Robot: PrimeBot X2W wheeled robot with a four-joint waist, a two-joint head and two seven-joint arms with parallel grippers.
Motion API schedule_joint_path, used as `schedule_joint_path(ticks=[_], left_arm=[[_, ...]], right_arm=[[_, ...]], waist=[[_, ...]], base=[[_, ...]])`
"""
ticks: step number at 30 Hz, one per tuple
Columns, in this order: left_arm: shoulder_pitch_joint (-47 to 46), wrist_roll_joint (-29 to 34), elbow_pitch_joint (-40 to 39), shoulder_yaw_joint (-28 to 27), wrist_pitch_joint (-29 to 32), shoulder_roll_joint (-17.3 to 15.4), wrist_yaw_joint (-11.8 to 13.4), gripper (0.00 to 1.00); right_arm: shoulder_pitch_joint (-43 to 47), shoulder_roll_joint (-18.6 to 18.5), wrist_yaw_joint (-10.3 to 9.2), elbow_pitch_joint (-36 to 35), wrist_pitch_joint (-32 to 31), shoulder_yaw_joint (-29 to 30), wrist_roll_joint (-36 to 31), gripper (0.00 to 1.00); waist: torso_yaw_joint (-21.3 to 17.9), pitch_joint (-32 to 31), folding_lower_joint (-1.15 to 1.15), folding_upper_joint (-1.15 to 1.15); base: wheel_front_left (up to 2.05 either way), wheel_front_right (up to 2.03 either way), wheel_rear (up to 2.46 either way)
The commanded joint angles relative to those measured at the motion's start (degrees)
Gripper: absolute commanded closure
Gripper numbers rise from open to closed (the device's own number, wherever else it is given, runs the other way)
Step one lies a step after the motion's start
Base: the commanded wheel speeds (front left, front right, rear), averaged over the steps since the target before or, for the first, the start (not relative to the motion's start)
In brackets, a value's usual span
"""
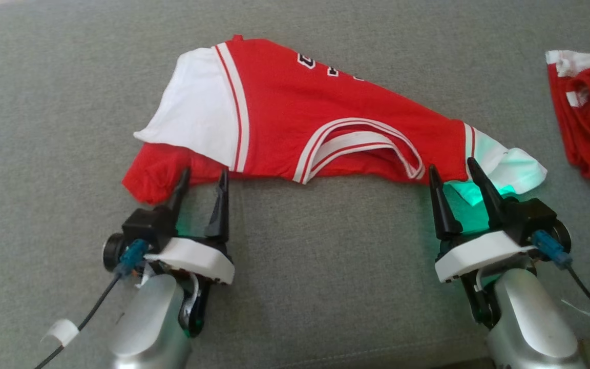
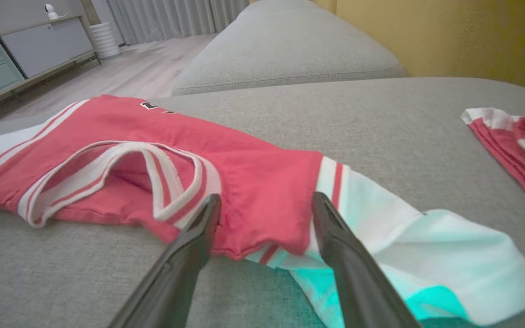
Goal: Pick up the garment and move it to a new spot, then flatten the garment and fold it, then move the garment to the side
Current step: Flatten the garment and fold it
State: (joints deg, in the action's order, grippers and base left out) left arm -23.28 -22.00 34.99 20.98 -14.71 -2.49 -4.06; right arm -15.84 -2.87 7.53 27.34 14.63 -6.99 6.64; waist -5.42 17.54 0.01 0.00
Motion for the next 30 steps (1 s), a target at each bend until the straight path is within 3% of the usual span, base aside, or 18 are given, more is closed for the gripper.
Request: schedule_joint_path(ticks=[1, 7, 8, 10, 11, 15, 23, 30], left_arm=[[-2.2, 0.9, -1.1, -3.0, -0.3, -0.4, 0.6, 0.00], [-2.4, 1.3, 0.0, -3.7, -0.3, -0.4, 0.7, 0.00], [-2.7, 1.1, 0.3, -3.9, -0.3, -0.4, 0.6, 0.16], [-3.0, 1.3, -0.1, -4.3, -0.3, -0.4, 0.6, 0.92], [-2.9, 1.4, -0.4, -4.5, -0.3, -0.4, 0.6, 1.00], [-1.7, 1.6, -1.8, -5.0, -0.3, -0.4, 0.5, 1.00], [7.1, 1.9, -9.0, -7.6, -0.3, -0.4, 2.2, 1.00], [14.8, 4.6, -7.1, -11.9, -0.3, -0.4, 2.4, 1.00]], right_arm=[[-1.2, 0.0, -0.04, -2.0, 0.4, -0.7, 0.3, 0.00], [-1.5, 0.0, -0.04, -1.9, 0.4, -0.8, 0.6, 0.00], [-1.7, 0.0, -0.04, -1.8, 0.4, -1.2, 0.9, 0.00], [-1.8, 0.0, -0.04, -1.7, 0.4, -1.5, 1.2, 0.00], [-1.8, 0.0, -0.04, -1.7, 0.4, -1.6, 1.3, 0.00], [-1.0, 0.0, -0.04, -1.3, 0.4, -0.6, 1.3, 0.00], [3.2, 0.0, -0.04, -0.8, 0.4, 2.0, 2.4, 0.00], [5.5, 0.0, -0.04, 0.2, 0.4, 1.1, 4.4, 0.00]], waist=[[-0.6, 0.5, -0.01, 0.00], [-1.2, 0.7, -0.01, 0.00], [-1.3, 0.8, -0.01, 0.00], [-1.4, 0.7, -0.01, 0.00], [-1.4, 0.5, -0.01, 0.00], [0.0, -1.6, -0.01, 0.00], [7.1, -10.1, -0.01, 0.00], [10.5, -13.6, -0.01, 0.00]], base=[[0.00, 0.00, 0.00], [0.00, 0.00, 0.00], [0.00, 0.00, 0.00], [0.00, 0.00, 0.00], [0.00, 0.00, 0.00], [0.00, 0.00, 0.00], [0.00, 0.00, 0.00], [0.00, 0.00, 0.00]])
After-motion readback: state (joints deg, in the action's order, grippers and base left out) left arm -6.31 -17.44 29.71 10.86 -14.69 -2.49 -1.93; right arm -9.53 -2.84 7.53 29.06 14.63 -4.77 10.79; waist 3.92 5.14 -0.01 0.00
